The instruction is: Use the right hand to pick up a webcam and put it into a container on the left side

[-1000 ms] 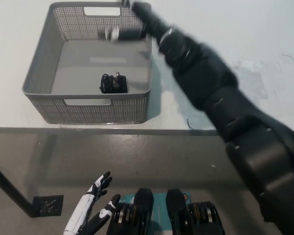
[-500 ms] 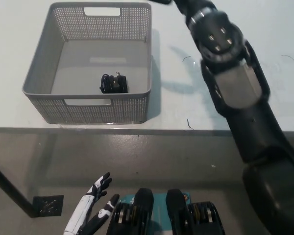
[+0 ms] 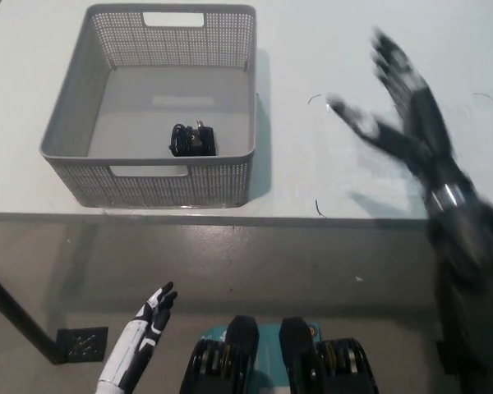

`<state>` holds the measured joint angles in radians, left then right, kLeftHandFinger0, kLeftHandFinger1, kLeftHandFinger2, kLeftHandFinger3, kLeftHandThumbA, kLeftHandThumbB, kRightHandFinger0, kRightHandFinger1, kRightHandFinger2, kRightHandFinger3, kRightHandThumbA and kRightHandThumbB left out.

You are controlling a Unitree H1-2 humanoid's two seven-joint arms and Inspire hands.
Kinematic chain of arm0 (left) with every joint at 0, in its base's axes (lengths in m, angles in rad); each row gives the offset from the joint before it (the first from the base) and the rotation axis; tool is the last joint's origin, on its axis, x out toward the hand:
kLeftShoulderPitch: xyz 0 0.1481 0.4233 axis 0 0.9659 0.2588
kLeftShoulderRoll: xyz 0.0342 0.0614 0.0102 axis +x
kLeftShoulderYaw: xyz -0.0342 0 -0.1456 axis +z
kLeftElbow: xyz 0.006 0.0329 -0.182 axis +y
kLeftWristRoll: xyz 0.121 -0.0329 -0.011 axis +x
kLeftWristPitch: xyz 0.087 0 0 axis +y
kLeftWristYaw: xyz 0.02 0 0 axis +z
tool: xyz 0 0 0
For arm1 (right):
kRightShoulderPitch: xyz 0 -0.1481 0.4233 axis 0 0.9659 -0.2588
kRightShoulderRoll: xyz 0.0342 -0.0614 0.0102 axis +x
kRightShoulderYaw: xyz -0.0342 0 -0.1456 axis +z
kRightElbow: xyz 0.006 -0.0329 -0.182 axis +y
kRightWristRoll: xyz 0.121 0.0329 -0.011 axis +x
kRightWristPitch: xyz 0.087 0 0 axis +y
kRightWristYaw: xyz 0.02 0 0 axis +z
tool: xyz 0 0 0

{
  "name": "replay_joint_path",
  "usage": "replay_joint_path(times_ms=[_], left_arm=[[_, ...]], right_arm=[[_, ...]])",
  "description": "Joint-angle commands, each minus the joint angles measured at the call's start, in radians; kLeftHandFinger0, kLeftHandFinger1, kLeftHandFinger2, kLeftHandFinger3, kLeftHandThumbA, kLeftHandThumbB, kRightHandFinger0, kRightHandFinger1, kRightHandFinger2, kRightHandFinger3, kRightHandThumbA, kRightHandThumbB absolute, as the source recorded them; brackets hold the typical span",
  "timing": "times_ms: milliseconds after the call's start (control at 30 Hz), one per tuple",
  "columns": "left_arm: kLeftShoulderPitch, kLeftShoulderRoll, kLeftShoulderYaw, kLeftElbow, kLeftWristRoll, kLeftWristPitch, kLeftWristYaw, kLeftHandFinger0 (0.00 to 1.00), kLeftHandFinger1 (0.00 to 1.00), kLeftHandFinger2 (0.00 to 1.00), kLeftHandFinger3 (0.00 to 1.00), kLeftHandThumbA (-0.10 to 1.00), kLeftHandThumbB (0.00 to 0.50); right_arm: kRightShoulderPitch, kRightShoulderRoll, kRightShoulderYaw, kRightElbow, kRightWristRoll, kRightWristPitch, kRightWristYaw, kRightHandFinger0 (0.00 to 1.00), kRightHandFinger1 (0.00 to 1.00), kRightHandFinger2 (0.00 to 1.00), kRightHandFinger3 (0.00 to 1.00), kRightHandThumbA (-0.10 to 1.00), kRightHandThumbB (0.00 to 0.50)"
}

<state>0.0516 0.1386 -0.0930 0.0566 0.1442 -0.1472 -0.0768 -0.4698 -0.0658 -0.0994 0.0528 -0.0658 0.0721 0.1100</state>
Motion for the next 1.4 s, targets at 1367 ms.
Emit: replay_joint_path(times_ms=[1367], left_arm=[[-0.124, 0.012, 0.101, 0.009, -0.163, -0.013, -0.043, 1.0, 1.0, 1.0, 1.0, 0.96, 0.122]], right_arm=[[0.454, -0.038, 0.07, 0.013, 0.29, -0.232, 0.173, 1.0, 1.0, 1.0, 1.0, 1.0, 0.238]])
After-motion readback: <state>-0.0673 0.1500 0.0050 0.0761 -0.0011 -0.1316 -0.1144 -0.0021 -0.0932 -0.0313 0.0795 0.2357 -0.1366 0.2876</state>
